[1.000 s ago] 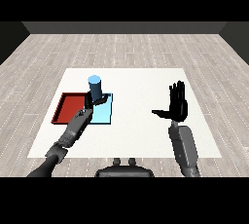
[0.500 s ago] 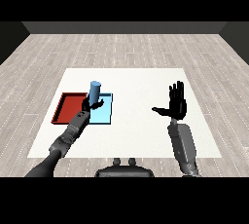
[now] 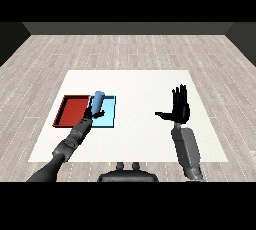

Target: Pick the blue can and put it in the blue box

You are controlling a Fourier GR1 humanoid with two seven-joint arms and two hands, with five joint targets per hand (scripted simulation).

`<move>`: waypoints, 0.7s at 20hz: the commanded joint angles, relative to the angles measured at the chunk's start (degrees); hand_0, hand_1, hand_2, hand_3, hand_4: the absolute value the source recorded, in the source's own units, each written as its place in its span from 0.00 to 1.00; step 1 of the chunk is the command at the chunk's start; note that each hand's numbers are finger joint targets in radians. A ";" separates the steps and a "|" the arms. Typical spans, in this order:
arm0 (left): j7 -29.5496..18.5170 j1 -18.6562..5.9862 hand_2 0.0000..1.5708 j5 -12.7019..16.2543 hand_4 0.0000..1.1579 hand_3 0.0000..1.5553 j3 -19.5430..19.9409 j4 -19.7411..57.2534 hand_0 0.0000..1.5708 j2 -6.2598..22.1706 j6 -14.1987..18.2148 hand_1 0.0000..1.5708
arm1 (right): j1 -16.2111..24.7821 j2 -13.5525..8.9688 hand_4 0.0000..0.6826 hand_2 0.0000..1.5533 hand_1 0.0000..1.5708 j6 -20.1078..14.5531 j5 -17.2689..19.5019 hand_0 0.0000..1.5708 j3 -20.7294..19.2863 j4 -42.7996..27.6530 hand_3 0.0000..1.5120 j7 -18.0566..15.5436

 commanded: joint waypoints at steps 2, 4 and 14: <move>0.19 1.69 0.15 -1.32 0.58 0.18 -0.30 3.14 0.00 -0.26 -3.60 0.00 | 0.75 -1.60 0.00 0.00 0.00 4.20 -2.28 0.00 -2.89 2.66 0.00 -2.43; 1.77 1.15 0.00 -5.27 0.08 0.00 -3.91 3.48 0.00 1.60 1.29 0.00 | 0.18 -0.83 0.00 0.00 0.00 3.67 -2.16 0.00 -1.84 1.48 0.00 -1.45; -11.34 -0.05 0.00 1.30 0.00 0.00 4.77 -3.64 0.00 -1.47 15.06 0.00 | 1.26 0.70 0.00 0.00 0.00 3.44 -2.10 0.00 -1.26 -0.07 0.00 -1.47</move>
